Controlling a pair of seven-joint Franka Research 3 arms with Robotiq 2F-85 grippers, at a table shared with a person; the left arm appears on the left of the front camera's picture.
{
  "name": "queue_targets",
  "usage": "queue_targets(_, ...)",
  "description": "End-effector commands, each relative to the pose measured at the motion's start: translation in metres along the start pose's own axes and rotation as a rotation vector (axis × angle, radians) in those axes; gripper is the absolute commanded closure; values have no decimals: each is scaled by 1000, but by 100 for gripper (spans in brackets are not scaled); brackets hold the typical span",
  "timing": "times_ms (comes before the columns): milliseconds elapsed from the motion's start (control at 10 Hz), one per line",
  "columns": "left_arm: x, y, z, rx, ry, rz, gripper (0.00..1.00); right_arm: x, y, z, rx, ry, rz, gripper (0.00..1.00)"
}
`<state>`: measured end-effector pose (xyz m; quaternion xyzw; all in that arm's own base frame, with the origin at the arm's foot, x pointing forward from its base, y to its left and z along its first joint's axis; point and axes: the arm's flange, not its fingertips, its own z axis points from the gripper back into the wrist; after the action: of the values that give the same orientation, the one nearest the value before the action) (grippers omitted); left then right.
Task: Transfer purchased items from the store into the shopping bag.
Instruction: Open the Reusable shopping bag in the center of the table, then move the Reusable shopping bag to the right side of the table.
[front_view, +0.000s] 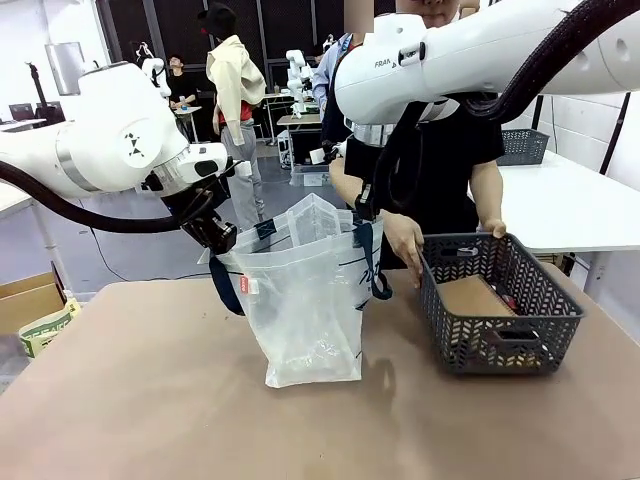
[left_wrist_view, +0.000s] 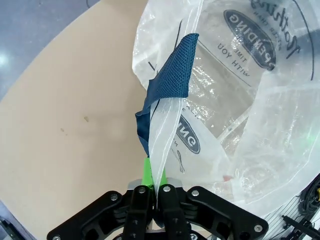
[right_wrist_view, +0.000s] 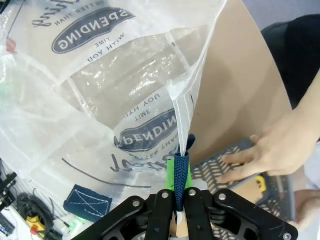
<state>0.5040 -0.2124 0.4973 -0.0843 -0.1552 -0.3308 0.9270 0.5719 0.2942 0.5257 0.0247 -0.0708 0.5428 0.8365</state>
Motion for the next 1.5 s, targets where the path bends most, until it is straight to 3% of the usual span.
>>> queue_targets(0,-2,3,-3,-43,-43,-69,100,-2,-4,-2,-4,-33,50,100)
queue_targets(500,-6,7,-6,-110,-72,-109,100,-7,-6,-3,-3,-73,96,100)
queue_targets(900,-6,12,-3,-84,-50,-23,100,-2,-9,3,-20,-34,73,100)
queue_targets(1400,-3,11,-3,-79,-57,-68,100,-2,-9,3,-20,-34,73,100)
